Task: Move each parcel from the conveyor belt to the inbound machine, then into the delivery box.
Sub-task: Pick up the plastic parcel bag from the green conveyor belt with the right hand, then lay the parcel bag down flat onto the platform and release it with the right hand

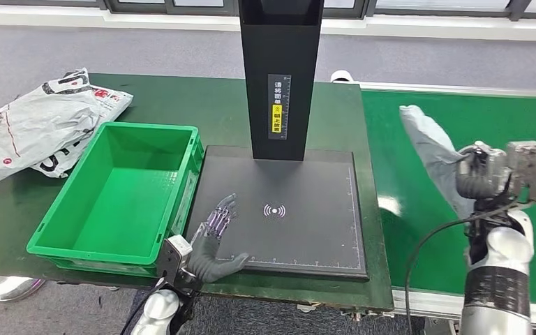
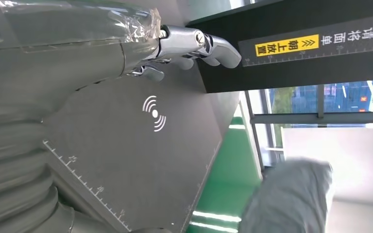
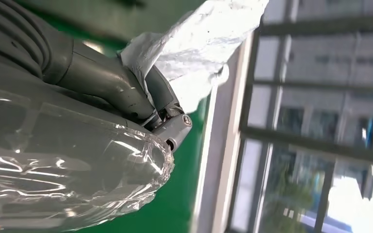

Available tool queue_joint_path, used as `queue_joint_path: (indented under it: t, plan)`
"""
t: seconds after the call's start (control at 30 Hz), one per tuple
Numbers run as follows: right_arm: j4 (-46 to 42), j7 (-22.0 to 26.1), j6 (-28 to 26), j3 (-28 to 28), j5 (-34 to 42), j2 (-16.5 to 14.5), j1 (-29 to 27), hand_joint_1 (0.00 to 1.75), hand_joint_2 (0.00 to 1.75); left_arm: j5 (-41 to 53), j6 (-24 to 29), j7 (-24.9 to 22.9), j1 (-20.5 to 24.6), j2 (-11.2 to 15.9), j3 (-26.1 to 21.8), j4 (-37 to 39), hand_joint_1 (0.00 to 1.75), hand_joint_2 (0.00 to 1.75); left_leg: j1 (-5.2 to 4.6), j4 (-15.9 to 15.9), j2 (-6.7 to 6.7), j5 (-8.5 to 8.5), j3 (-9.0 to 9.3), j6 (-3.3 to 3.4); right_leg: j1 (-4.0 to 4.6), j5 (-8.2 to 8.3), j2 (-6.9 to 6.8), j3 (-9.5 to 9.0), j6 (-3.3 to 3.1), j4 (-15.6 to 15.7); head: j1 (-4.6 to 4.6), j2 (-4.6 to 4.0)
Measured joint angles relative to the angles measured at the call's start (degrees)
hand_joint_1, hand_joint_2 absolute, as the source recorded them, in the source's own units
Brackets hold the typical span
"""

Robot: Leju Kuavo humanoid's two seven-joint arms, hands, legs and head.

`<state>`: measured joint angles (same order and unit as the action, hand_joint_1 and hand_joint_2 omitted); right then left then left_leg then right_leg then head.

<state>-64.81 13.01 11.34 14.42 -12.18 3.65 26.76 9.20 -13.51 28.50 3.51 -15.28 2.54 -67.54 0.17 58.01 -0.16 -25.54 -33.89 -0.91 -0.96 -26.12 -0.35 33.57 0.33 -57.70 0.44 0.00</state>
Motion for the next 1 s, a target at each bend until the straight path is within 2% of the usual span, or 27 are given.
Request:
queue_joint_path:
  t: [0.3, 0.7, 0.73, 0.83, 0.87, 1.0]
  plan:
    - [4.78, -0.69, -2.0, -17.88, -1.89, -4.7, 2.38, 1.75, 1.75, -0.02, -0.45, -0.07, 1.21, -0.28, 0.15, 1.34, 0.0, 1.75, 0.02, 0.0, -0.02, 0.05, 0.01, -0.06, 0.01, 0.02, 0.02, 0.02, -0.04, -0.03, -0.01, 0.0]
    - [11.2, -0.71, 0.76, -33.02, -0.23, -9.07, 4.27, 1.75, 1.75, -1.2, -0.2, -0.8, 0.65, 0.11, 0.17, 0.74, 0.0, 1.75, 0.03, -0.01, -0.14, 0.06, -0.06, -0.07, 0.03, 0.02, -0.13, 0.06, -0.04, -0.03, -0.01, 0.0]
    - [11.75, -0.63, 0.9, -33.92, 0.28, -9.34, 4.5, 1.51, 1.75, -1.29, -0.07, -0.85, 0.51, 0.17, 0.17, 0.62, 0.0, 1.75, 0.04, -0.01, -0.17, 0.07, -0.07, -0.08, 0.03, 0.02, -0.17, 0.05, -0.05, -0.03, -0.01, 0.0]
    - [13.57, -0.33, 1.62, -36.32, 1.94, -9.92, 5.41, 0.26, 1.75, -1.45, 0.35, -0.92, 0.29, 0.35, 0.17, 0.34, 0.0, 1.75, 0.04, -0.01, -0.14, 0.08, -0.08, -0.09, 0.04, 0.02, -0.12, 0.05, -0.05, -0.03, -0.01, 0.0]
    - [14.14, -0.19, 1.85, -37.1, 2.31, -10.16, 5.65, 0.09, 1.75, -1.48, 0.42, -0.93, 0.27, 0.39, 0.17, 0.28, 0.0, 1.75, 0.04, -0.01, -0.12, 0.08, -0.07, -0.09, 0.04, 0.03, -0.1, 0.05, -0.05, -0.03, -0.01, 0.0]
    - [15.84, 0.29, 2.31, -39.76, 3.06, -11.22, 6.15, 0.09, 1.75, -1.54, 0.66, -0.94, 0.23, 0.54, 0.17, 0.04, 0.0, 1.75, 0.04, 0.0, -0.14, 0.08, -0.07, -0.1, 0.04, 0.03, -0.12, 0.06, -0.05, -0.03, -0.01, 0.0]
